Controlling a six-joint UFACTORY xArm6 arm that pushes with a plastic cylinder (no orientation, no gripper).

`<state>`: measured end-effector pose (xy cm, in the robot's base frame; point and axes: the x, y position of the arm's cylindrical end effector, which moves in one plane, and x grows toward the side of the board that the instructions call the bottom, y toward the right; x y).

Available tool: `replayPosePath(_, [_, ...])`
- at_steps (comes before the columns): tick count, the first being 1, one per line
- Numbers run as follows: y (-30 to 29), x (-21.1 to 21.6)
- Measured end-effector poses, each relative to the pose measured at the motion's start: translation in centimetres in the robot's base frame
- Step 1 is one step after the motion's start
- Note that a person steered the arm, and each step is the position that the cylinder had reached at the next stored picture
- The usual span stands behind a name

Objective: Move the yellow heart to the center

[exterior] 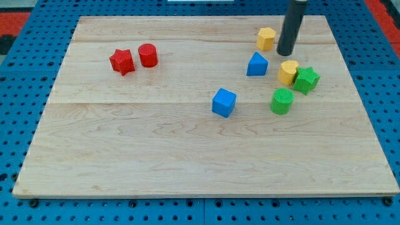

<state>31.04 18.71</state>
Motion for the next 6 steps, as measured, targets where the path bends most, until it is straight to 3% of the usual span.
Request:
replayPosePath(1, [1.9,1.4])
replayPosePath(2, [1.1,6.3])
replayPosePath(3, [-6.3,8.3])
replayPosePath(4, [-6.3,9.8])
replayPosePath(6, [-18.4,8.5])
